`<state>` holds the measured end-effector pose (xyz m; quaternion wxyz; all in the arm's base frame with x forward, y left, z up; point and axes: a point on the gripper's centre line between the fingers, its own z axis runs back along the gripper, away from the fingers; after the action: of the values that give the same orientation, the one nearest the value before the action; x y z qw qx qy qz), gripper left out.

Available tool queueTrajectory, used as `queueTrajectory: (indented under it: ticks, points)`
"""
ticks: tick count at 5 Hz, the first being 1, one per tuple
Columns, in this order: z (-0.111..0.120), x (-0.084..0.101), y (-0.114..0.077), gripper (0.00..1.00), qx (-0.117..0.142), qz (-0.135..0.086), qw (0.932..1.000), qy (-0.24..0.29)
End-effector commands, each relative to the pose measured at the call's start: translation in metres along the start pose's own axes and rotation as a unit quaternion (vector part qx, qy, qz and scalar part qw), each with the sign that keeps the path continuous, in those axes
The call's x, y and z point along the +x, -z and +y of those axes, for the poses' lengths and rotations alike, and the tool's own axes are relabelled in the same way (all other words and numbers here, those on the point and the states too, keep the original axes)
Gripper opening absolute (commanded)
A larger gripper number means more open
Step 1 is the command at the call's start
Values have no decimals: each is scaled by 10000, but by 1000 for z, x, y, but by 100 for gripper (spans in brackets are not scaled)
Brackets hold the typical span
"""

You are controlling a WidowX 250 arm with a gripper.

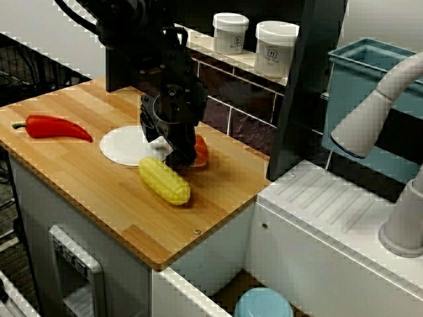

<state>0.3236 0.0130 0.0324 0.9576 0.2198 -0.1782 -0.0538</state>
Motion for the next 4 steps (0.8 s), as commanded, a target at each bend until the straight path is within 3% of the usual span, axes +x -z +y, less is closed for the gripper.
queueTrajectory:
  ticks: [1, 2, 4]
  points:
    - [8, 7, 1, 0, 93, -57, 9999, -84]
    - [17, 11, 0, 100, 78, 39, 9998, -155]
    - [42, 16, -8, 100, -118, 152, 9992, -356]
